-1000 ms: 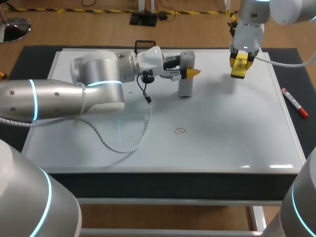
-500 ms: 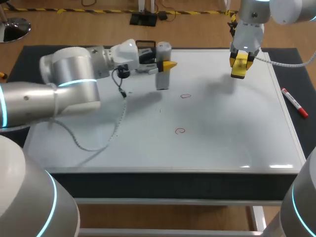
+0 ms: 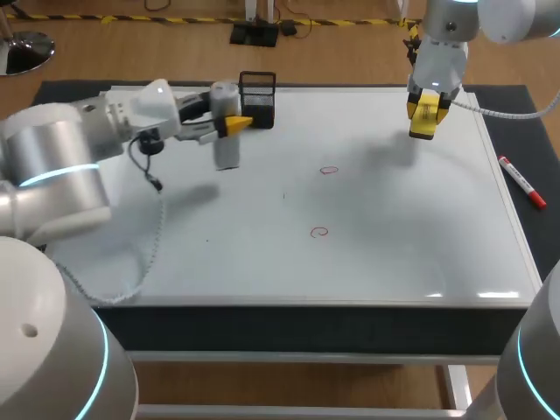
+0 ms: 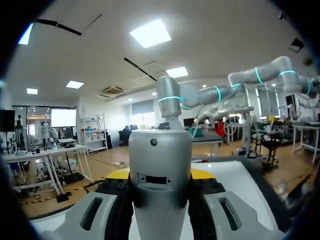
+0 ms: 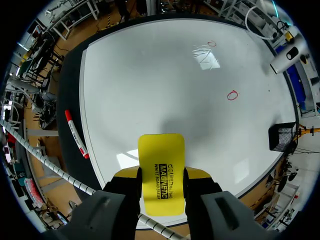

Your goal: Pick up the inspection probe, press it on each red-marked spot on the whiteboard one by one, put down the probe, pick up the eraser, and wipe off all the red marks.

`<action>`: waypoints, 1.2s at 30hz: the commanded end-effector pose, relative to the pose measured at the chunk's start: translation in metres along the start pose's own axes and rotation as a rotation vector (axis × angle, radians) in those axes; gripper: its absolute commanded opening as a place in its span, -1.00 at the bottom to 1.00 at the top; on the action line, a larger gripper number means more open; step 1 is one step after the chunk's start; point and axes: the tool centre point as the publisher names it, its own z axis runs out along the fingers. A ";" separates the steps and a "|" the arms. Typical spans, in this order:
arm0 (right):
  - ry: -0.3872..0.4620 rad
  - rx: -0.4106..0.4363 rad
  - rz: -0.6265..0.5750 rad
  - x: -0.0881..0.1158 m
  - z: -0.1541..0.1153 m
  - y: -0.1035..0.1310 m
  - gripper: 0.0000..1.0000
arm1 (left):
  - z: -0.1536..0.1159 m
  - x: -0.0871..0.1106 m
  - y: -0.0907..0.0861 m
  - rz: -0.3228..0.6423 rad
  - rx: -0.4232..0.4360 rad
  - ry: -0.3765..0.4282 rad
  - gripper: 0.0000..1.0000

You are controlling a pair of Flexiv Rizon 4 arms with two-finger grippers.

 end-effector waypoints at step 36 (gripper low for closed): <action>0.112 0.043 -0.422 -0.115 0.011 0.135 -1.00 | -0.107 0.015 0.001 0.013 0.077 -0.073 -1.00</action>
